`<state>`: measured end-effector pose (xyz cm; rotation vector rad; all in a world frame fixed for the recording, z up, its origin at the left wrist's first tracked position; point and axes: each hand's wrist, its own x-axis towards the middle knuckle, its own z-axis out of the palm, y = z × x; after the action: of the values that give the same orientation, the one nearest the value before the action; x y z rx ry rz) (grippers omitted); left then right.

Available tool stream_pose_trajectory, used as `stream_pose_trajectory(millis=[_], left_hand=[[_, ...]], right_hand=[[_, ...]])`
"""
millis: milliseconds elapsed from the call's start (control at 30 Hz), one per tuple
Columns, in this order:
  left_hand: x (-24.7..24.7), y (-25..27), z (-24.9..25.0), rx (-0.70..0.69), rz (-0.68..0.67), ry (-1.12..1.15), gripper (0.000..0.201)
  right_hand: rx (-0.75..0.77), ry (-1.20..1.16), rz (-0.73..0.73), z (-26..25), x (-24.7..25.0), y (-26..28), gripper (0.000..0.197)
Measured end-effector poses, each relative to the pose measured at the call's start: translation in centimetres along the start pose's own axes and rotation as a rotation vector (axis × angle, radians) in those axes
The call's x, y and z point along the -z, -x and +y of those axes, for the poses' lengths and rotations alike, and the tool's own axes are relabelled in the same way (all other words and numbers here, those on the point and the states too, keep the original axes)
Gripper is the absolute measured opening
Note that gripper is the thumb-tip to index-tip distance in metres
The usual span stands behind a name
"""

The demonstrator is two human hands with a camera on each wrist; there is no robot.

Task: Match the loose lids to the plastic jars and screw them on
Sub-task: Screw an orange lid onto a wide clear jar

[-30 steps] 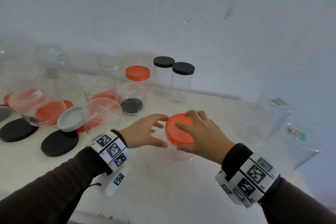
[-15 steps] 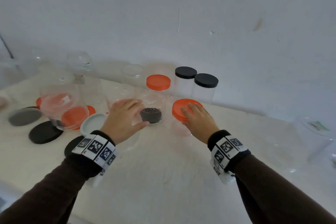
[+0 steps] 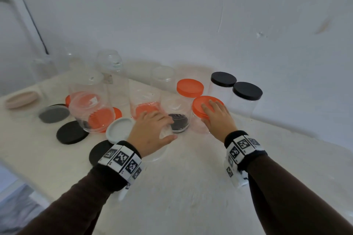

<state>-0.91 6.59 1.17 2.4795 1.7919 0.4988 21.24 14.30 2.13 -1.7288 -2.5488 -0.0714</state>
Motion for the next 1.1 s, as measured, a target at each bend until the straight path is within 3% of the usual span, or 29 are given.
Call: stream_pose_trajectory(millis=[133, 267, 333, 467, 600, 767, 933, 1100], left_hand=[[0.3, 0.4, -0.7, -0.044, 0.151, 0.073, 0.087], [1.0, 1.7, -1.5, 0.034, -0.062, -0.054, 0.116], [0.9, 2.1, -1.7, 0.056, -0.083, -0.008, 0.109], [1.4, 2.2, -1.0, 0.039, 0.042, 0.066, 0.088], [2.0, 2.1, 0.5, -0.065, 0.169, 0.160, 0.087], [1.0, 1.9, 2.8, -0.149, 0.028, 0.207, 0.087], [-0.3, 1.1, 3.3, -0.084, -0.131, 0.179, 0.089], [-0.8, 0.5, 3.2, -0.072, -0.179, 0.188, 0.090]], right_hand=[[-0.001, -0.026, 0.020, 0.2, -0.5, -0.5, 0.054], [0.019, -0.067, 0.078, 0.5, -1.0, -0.6, 0.053], [0.027, -0.077, 0.096, 0.5, -1.3, -0.7, 0.053], [0.033, -0.083, 0.105, 0.6, -1.5, -0.8, 0.053], [0.035, -0.072, 0.089, 0.8, -1.2, -0.8, 0.054], [0.039, -0.092, 0.046, 1.2, -0.3, -0.6, 0.055], [0.039, -0.131, 0.009, 1.5, 0.7, -0.4, 0.053], [0.032, -0.174, 0.029, 1.4, 0.8, -0.3, 0.050]])
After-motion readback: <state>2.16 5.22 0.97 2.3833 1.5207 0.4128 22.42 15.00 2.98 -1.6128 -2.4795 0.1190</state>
